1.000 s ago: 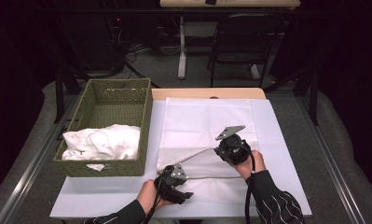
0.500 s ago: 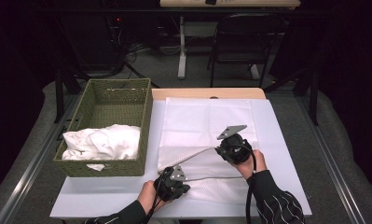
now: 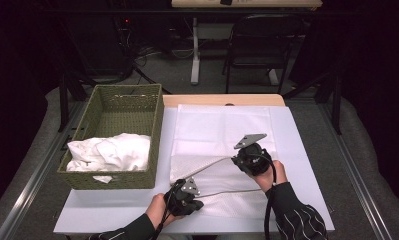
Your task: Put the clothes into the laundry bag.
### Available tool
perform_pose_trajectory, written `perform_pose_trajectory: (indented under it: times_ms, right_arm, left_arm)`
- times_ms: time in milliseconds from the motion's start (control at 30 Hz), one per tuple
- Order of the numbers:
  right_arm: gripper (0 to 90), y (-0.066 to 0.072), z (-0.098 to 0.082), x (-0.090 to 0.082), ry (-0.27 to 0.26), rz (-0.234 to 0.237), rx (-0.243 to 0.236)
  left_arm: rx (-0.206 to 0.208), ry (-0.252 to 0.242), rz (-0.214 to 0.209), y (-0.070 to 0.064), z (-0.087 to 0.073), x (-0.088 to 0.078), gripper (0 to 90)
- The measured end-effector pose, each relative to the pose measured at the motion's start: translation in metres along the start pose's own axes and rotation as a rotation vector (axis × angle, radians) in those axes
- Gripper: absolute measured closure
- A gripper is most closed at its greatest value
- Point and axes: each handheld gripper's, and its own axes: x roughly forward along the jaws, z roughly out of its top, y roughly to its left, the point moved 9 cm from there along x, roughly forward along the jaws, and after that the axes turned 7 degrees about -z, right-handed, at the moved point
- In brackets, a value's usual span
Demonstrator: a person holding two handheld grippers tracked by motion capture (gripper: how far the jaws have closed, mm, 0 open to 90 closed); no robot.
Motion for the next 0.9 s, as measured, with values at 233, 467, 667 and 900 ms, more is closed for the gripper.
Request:
perform_pose_trajectory:
  times_ms: [233,467,667,900]
  right_arm:
    - [88.7,0.001,-0.004,0.006,0.019,0.003,-0.008]
    - [88.7,0.003,-0.007,0.008,0.031,0.004,-0.027]
    - [88.7,0.002,-0.007,0.008,0.032,0.005,-0.025]
    - [88.6,0.002,-0.008,0.008,0.036,0.006,-0.025]
  left_arm:
    - [0.047,0.066,-0.105,-0.004,-0.004,-0.011,36.7]
    - [0.079,0.086,-0.109,-0.006,-0.006,-0.027,23.3]
    - [0.085,0.097,-0.099,-0.006,-0.01,-0.037,16.8]
    - [0.099,0.105,-0.056,-0.002,-0.015,-0.061,14.6]
